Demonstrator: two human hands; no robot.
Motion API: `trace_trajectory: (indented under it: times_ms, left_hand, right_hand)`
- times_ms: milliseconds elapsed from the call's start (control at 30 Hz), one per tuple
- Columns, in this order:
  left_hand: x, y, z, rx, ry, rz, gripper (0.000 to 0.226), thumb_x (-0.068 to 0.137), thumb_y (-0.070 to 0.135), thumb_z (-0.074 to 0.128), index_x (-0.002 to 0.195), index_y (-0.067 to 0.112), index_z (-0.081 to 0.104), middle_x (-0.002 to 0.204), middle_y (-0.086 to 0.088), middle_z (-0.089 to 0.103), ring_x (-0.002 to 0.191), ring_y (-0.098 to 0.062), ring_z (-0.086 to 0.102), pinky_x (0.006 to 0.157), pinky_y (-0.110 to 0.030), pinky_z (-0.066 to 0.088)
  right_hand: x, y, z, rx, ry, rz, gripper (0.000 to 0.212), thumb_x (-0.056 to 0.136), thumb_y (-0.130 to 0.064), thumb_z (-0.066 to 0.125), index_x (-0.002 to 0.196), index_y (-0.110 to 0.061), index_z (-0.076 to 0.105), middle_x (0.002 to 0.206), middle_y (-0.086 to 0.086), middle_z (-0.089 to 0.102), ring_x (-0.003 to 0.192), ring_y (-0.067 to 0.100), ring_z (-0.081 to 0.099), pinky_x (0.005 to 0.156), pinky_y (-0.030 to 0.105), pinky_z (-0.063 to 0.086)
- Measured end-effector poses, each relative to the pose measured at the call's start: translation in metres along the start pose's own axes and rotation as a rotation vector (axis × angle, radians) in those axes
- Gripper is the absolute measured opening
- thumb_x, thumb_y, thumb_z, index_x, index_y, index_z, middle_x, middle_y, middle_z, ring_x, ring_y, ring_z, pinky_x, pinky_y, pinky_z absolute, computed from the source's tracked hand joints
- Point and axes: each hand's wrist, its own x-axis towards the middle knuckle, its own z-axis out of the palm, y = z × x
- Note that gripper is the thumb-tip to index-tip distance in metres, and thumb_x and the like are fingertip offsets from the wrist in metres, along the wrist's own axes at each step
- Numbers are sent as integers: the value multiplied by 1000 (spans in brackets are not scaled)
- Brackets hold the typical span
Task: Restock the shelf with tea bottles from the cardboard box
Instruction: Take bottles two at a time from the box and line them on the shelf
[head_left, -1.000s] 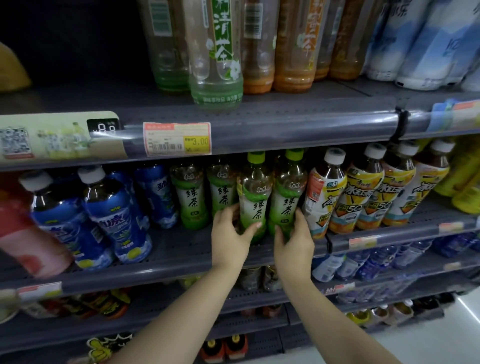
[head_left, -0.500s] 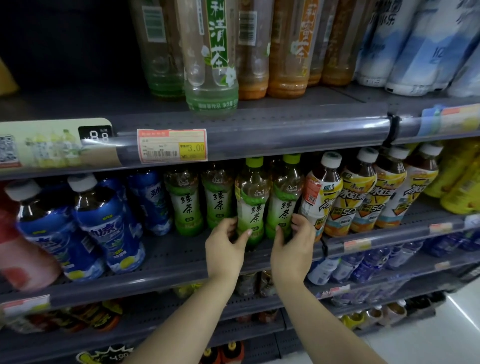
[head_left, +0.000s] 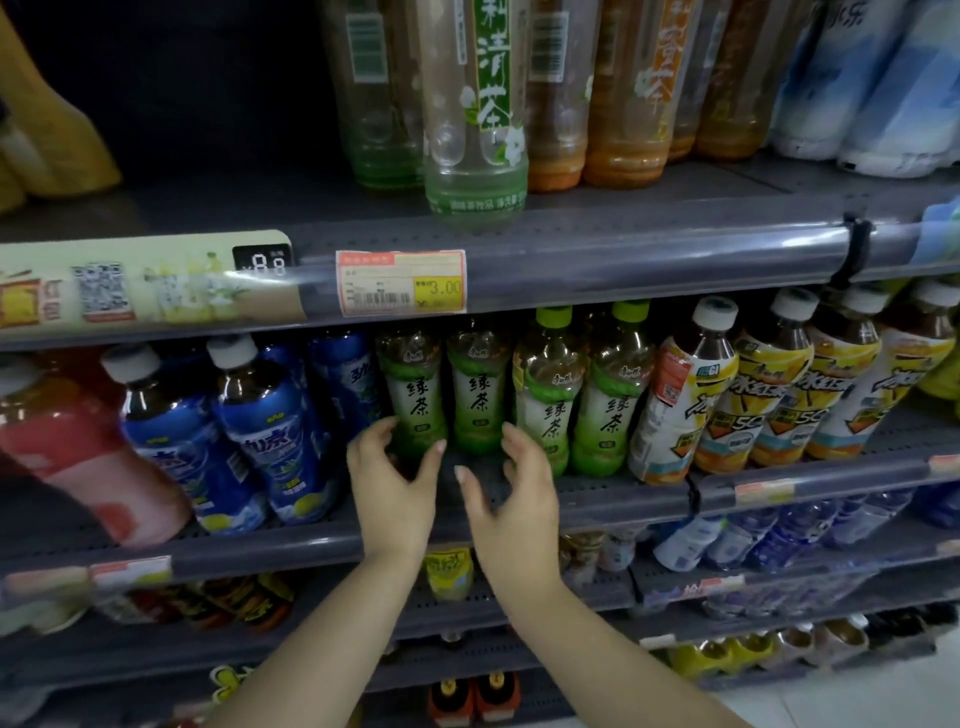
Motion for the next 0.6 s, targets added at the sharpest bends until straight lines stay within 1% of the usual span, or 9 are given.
trace_trajectory:
  times_ms: [100, 167, 200, 300, 333, 400, 433, 500, 600]
  left_hand:
    - [9, -7, -3, -17, -9, -18, 65, 81, 26, 71, 137, 14, 41, 137, -6, 47, 122, -15, 47, 103, -31, 40]
    - [16, -9, -2, -15, -24, 0, 67, 82, 22, 71, 140, 13, 38, 141, -9, 47, 128, -19, 46, 106, -32, 38]
    - [21, -8, -1, -18, -31, 8, 67, 82, 21, 71, 140, 12, 38, 141, -10, 47, 127, -20, 47, 106, -32, 38]
    - [33, -10, 4, -4, -18, 9, 67, 81, 20, 72, 139, 11, 41, 137, -12, 52, 121, -22, 53, 100, -32, 43]
    - [36, -10, 6, 6, -9, 4, 66, 80, 21, 73, 138, 11, 42, 135, -12, 53, 120, -22, 54, 97, -30, 43]
    - [41, -10, 10, 36, -2, 20, 65, 78, 24, 74, 136, 13, 46, 130, -11, 58, 117, -22, 56, 93, -25, 41]
    - [42, -10, 12, 42, -2, 30, 64, 78, 26, 75, 134, 13, 48, 128, -10, 60, 115, -21, 57, 91, -23, 41]
    - [43, -9, 16, 32, -1, 32, 62, 77, 28, 75, 132, 14, 50, 123, -9, 64, 112, -21, 59, 89, -24, 43]
    - [45, -12, 17, 53, 15, 46, 56, 77, 33, 74, 126, 16, 55, 116, -7, 67, 106, -19, 62, 88, -27, 49]
  right_hand:
    - [7, -8, 20, -25, -85, 81, 74, 86, -27, 65, 146, -11, 24, 149, 2, 33, 136, 8, 28, 105, 11, 21]
    - [16, -12, 30, -40, -70, 119, 75, 88, -24, 64, 146, -8, 19, 151, 8, 29, 138, 14, 27, 102, 9, 16]
    - [21, -12, 34, -52, -42, 128, 74, 88, -22, 62, 146, -7, 18, 150, 10, 29, 139, 17, 27, 102, 9, 15]
    - [39, -9, 42, -99, 6, 178, 72, 91, -19, 57, 147, -5, 14, 151, 14, 27, 140, 21, 26, 104, 12, 15]
    - [45, -7, 44, -108, 16, 194, 73, 91, -20, 57, 147, -4, 13, 150, 15, 29, 139, 23, 28, 107, 16, 17]
    - [55, -5, 48, -128, 54, 209, 73, 91, -20, 57, 147, -3, 13, 148, 18, 33, 137, 28, 33, 113, 28, 25]
    - [59, -6, 50, -147, 78, 206, 73, 91, -21, 57, 147, -3, 14, 148, 19, 33, 137, 29, 34, 114, 30, 26]
    - [64, -7, 53, -167, 124, 189, 72, 90, -21, 57, 146, -4, 16, 149, 18, 32, 138, 29, 31, 112, 27, 22]
    - [68, -7, 55, -175, 174, 185, 68, 89, -21, 60, 144, -4, 24, 145, 19, 38, 135, 30, 36, 109, 29, 28]
